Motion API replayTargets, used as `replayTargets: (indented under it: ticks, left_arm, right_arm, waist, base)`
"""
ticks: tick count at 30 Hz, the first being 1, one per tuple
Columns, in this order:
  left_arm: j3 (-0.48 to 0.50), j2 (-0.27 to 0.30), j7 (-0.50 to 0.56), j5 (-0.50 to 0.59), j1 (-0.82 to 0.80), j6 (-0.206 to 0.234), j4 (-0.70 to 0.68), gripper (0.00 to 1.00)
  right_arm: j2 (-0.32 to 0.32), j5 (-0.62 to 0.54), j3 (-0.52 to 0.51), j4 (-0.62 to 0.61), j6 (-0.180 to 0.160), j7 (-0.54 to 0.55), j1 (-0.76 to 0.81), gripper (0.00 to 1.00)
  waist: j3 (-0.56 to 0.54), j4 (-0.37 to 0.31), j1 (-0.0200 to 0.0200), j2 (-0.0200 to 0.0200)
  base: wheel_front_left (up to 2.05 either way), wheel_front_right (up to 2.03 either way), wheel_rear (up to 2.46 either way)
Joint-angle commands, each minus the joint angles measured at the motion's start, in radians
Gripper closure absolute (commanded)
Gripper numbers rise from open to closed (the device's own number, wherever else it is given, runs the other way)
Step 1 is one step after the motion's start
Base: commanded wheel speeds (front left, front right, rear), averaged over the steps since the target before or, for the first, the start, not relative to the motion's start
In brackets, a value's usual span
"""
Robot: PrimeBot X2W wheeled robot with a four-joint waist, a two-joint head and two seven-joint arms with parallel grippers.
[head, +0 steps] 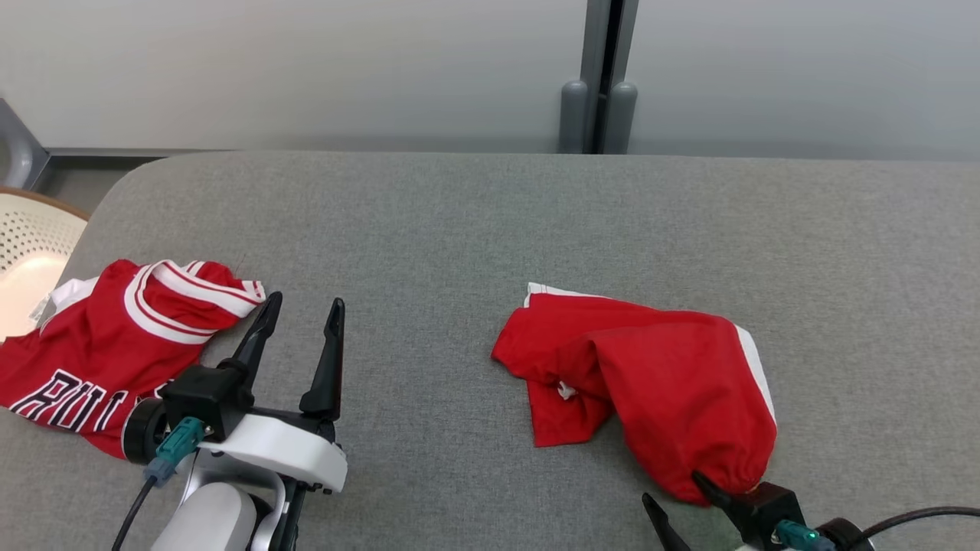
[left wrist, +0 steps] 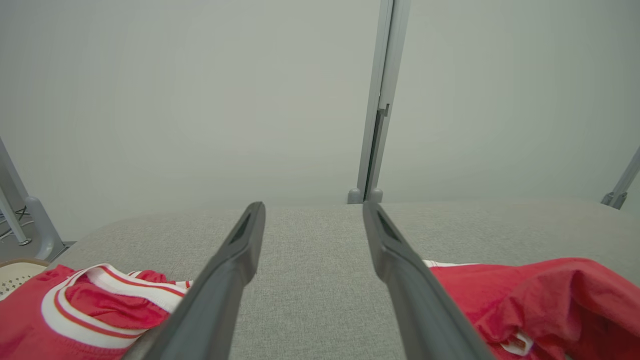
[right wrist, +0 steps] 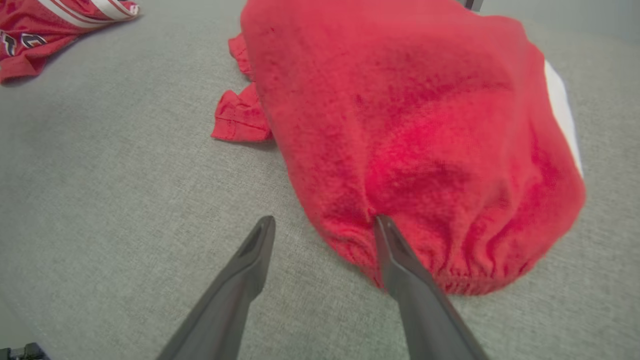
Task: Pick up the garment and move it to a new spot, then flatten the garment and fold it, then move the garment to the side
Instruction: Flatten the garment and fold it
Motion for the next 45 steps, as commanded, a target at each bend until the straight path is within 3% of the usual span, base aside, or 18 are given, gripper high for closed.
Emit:
replayTargets:
  ticks: [1, 6, 7, 8, 10, 21, 29, 37, 45]
  left_arm:
    - [0.003, 0.002, -0.007, 0.005, -0.018, -0.002, 0.004, 0.0]
    - [0.001, -0.013, -0.018, 0.007, -0.046, -0.011, 0.019, 0.0]
    - [0.002, -0.015, -0.021, 0.007, -0.049, -0.011, 0.022, 0.0]
    - [0.002, -0.016, -0.023, 0.007, -0.05, -0.012, 0.025, 0.0]
    - [0.002, -0.019, -0.026, 0.008, -0.055, -0.013, 0.032, 0.0]
    - [0.011, -0.01, -0.035, 0.013, -0.061, -0.008, 0.043, 0.0]
    - [0.004, -0.013, -0.032, 0.016, -0.096, -0.007, 0.024, 0.0]
    - [-0.006, -0.028, -0.035, 0.023, -0.149, -0.02, 0.015, 0.0]
    - [-0.011, -0.057, -0.04, 0.034, -0.203, -0.035, 0.024, 0.0]
  right_arm:
    - [-0.006, -0.012, 0.0, 0.011, -0.001, -0.013, -0.019, 0.0]
    - [-0.006, -0.055, -0.013, 0.088, -0.001, -0.038, -0.07, 0.0]
    - [-0.003, -0.06, -0.015, 0.1, -0.001, -0.043, -0.077, 0.05]
    - [0.0, -0.062, -0.016, 0.111, -0.001, -0.047, -0.085, 0.54]
    - [0.007, -0.058, -0.013, 0.123, 0.0, -0.064, -0.099, 1.0]
    - [0.013, -0.011, -0.033, -0.025, 0.0, -0.128, -0.123, 1.0]
    - [0.032, 0.008, -0.172, -0.132, 0.0, -0.103, -0.171, 1.0]
    - [0.051, 0.039, -0.297, -0.089, -0.001, -0.086, -0.292, 1.0]
    - [0.047, 0.056, -0.378, 0.07, -0.001, -0.105, -0.479, 1.0]
  waist:
    - [0.022, 0.015, 0.0, 0.0]
    - [0.05, 0.03, 0.0, 0.0]
    - [0.054, 0.031, 0.0, 0.0]
    - [0.056, 0.033, 0.0, 0.0]
    - [0.06, 0.035, 0.0, 0.0]
    - [0.063, 0.006, 0.0, 0.0]
    - [0.103, 0.002, 0.0, 0.0]
    - [0.186, 0.031, 0.0, 0.0]
    - [0.279, 0.067, 0.0, 0.0]
  base:
    - [0.0, 0.0, 0.0]
    - [0.0, 0.0, 0.0]
    - [0.0, 0.0, 0.0]
    - [0.0, 0.0, 0.0]
    - [0.0, 0.0, 0.0]
    - [0.0, 0.0, 0.0]
    - [0.0, 0.0, 0.0]
    - [0.0, 0.0, 0.0]
    - [0.0, 0.0, 0.0]
